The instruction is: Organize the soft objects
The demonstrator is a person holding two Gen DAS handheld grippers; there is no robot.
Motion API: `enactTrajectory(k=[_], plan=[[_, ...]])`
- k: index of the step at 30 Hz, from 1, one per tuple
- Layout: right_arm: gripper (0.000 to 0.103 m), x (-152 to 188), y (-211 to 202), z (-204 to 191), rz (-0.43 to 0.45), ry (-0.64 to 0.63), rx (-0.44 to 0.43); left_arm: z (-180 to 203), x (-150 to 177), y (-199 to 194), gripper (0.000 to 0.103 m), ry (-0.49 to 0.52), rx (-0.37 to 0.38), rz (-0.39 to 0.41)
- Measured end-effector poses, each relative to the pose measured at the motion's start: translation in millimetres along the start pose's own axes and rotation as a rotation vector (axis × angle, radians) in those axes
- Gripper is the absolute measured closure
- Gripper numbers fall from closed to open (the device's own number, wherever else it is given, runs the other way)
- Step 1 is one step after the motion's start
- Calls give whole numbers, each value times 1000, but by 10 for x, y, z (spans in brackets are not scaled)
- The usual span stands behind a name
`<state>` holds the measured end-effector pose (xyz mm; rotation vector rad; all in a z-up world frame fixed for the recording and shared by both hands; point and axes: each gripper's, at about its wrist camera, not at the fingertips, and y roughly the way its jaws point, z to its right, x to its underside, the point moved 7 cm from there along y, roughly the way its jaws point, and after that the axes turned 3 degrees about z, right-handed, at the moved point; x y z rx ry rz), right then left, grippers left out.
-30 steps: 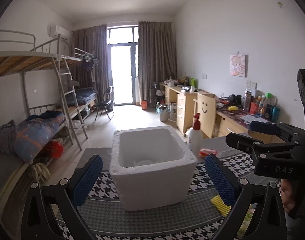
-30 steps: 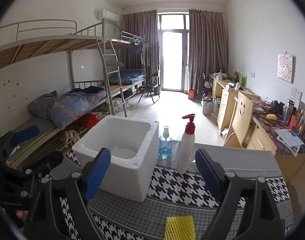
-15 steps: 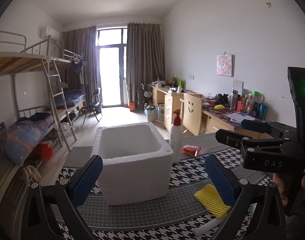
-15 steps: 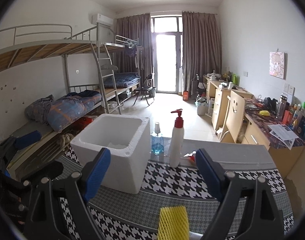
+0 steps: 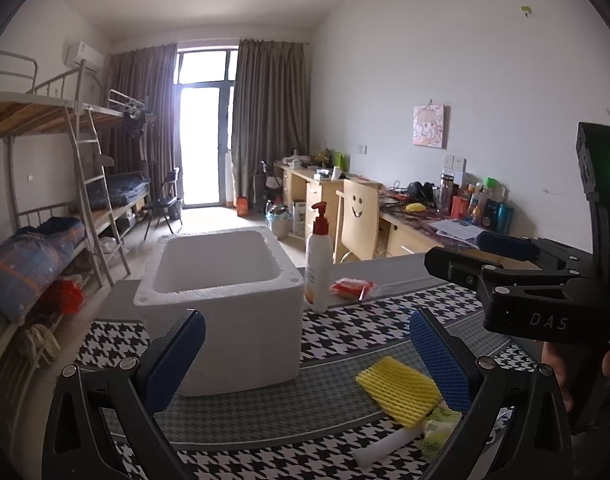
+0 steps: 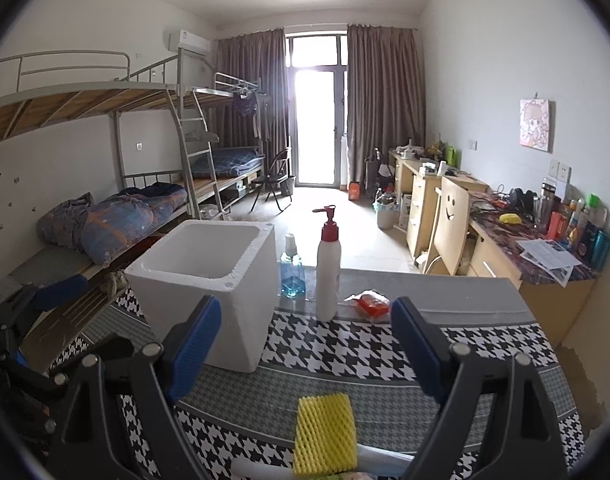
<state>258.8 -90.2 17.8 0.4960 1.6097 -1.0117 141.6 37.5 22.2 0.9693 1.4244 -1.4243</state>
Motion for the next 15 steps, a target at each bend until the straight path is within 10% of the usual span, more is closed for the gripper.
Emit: enactTrajectory(k=[15], plan=[[14, 208, -121, 181, -7, 29, 61, 143, 267, 114, 1, 16, 84, -54]])
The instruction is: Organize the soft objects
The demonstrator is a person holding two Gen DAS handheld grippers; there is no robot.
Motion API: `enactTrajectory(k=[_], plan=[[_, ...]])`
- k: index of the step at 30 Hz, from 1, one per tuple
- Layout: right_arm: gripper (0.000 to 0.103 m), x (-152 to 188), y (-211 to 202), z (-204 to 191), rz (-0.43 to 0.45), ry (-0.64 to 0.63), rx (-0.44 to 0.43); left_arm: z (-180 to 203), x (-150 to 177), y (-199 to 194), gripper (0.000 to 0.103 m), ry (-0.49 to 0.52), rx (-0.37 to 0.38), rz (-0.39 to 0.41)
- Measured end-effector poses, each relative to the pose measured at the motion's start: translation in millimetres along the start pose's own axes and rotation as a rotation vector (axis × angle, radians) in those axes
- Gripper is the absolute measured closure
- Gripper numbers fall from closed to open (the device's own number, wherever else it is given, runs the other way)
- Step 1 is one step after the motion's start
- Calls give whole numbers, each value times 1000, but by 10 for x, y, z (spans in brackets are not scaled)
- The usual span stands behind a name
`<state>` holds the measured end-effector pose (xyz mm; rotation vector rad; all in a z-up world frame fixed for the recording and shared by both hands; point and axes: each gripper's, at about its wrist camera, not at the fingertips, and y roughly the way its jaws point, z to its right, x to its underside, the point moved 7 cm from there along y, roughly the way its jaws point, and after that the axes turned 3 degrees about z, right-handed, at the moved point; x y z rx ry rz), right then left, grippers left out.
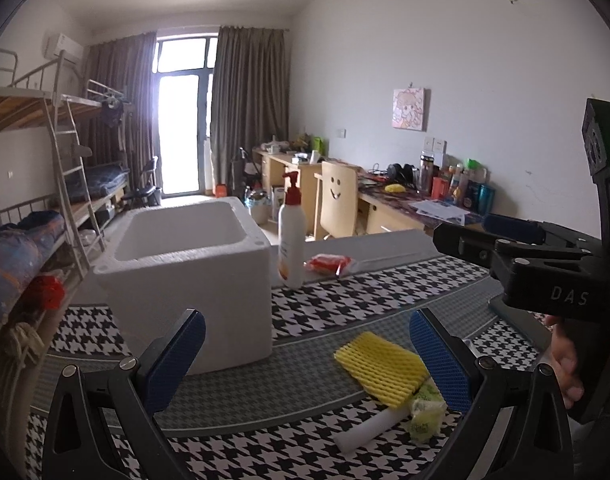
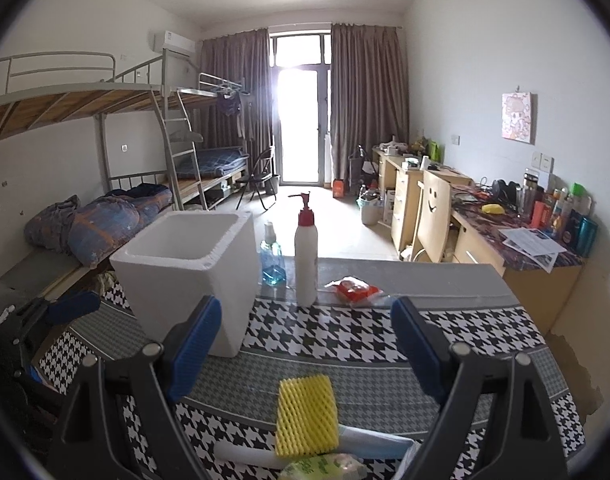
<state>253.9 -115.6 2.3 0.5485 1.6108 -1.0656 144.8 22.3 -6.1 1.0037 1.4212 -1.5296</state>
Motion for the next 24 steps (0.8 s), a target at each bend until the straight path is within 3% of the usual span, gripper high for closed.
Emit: enactTrajectory(k=[24], plan=[[14, 424, -141, 339, -35, 55, 104, 220, 403, 231, 1, 51, 77, -93]])
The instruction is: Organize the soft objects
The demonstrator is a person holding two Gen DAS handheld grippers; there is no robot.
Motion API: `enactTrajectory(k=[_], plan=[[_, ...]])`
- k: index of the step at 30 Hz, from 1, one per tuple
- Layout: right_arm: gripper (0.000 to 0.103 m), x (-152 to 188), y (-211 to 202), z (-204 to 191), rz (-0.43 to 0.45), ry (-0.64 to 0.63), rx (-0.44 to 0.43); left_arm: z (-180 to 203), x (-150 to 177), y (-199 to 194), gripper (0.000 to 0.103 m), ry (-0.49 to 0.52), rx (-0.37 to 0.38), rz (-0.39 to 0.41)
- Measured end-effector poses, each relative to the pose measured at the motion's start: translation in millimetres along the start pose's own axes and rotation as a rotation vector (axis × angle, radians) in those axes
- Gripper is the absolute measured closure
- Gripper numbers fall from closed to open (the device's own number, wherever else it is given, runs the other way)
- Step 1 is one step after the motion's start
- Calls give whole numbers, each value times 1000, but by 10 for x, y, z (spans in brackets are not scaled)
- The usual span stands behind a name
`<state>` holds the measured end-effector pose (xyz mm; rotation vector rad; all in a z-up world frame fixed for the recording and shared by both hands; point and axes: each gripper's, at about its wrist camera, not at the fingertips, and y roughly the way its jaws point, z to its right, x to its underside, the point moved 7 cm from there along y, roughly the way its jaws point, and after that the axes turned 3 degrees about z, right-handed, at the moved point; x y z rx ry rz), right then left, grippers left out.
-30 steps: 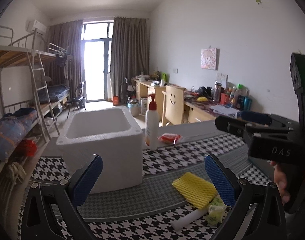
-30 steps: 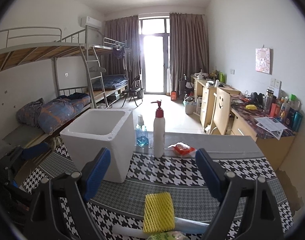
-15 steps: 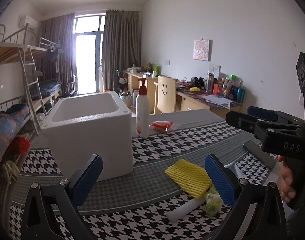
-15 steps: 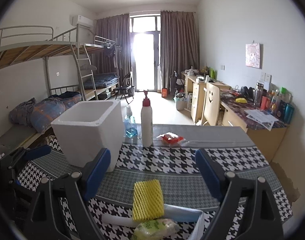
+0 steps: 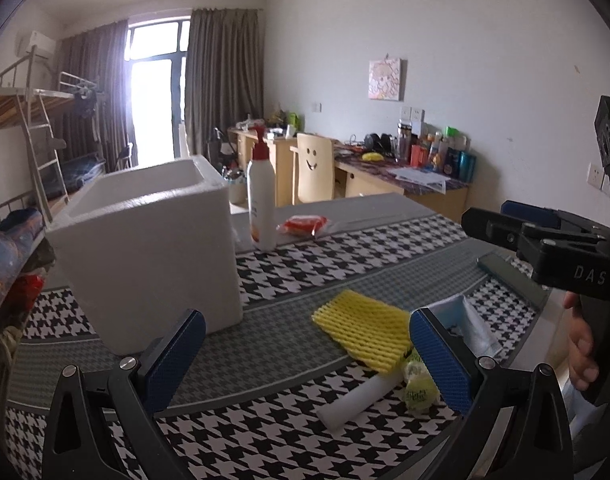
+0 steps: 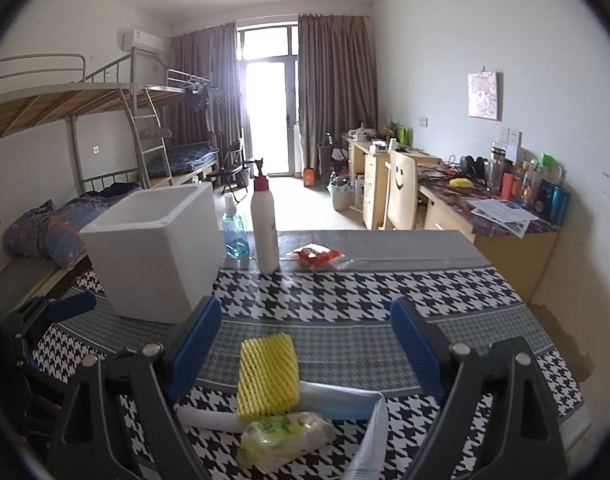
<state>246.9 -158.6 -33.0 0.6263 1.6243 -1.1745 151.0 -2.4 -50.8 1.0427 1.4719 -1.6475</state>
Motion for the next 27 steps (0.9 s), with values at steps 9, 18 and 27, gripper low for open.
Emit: enactTrajectory(k=[9, 18, 27], plan=[[14, 139, -11, 152, -23, 21, 38, 121, 202, 122, 1, 37, 35, -58], [14, 312, 0, 292, -51, 39, 69, 111, 335, 257, 1, 51, 59, -118], [14, 521, 67, 483, -103, 80, 110, 208, 472, 398, 1, 99, 100, -184]])
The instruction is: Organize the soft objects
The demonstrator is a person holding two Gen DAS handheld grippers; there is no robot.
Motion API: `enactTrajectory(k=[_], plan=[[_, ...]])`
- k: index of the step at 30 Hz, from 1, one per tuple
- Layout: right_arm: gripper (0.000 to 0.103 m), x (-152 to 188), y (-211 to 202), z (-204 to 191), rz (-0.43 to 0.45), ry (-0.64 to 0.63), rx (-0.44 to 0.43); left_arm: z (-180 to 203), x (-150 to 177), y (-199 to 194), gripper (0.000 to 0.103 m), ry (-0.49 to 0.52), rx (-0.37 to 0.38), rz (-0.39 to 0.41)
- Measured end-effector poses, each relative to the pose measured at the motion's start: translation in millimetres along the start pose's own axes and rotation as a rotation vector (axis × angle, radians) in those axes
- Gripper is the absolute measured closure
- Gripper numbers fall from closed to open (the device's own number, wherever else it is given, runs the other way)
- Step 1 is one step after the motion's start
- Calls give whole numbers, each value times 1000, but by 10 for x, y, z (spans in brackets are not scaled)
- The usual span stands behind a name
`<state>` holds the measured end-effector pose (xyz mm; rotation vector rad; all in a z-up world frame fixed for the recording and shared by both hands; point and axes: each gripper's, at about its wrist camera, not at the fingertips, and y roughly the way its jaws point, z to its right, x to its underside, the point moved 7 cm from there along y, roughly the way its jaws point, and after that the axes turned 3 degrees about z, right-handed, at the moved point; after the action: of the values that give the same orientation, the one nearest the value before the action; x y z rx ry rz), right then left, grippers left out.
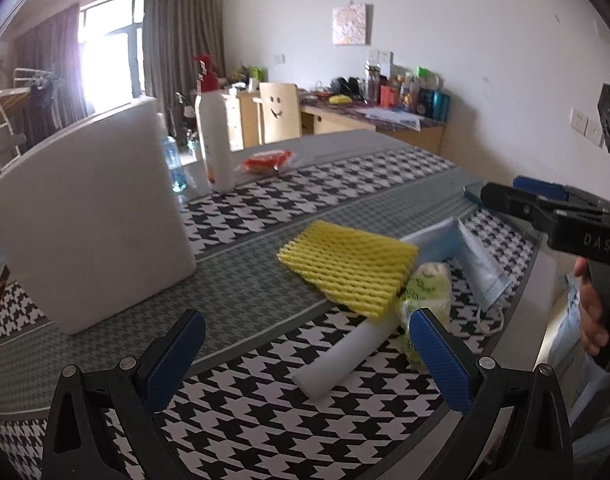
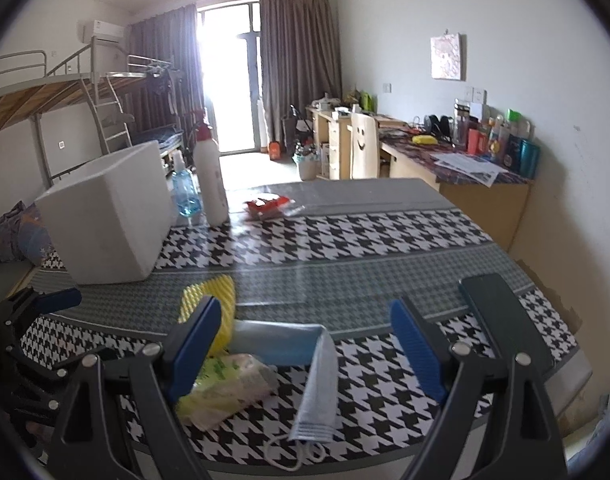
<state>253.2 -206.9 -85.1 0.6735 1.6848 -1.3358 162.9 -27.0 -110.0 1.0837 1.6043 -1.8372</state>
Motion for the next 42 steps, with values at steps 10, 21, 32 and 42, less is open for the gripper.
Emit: enactTrajectory(k=[10, 21, 32, 42], plan=[[14, 162, 78, 143, -52, 16, 24, 139, 105, 179, 14, 87, 41, -72], [14, 305, 207, 189, -113, 24, 37, 239, 230, 335, 32, 145, 84, -146], [14, 442, 327, 204, -170, 23, 35, 292, 305, 464, 63, 146, 138, -196], [60, 540, 415, 219, -223, 35, 19, 335, 327, 408, 79, 211, 113, -189]])
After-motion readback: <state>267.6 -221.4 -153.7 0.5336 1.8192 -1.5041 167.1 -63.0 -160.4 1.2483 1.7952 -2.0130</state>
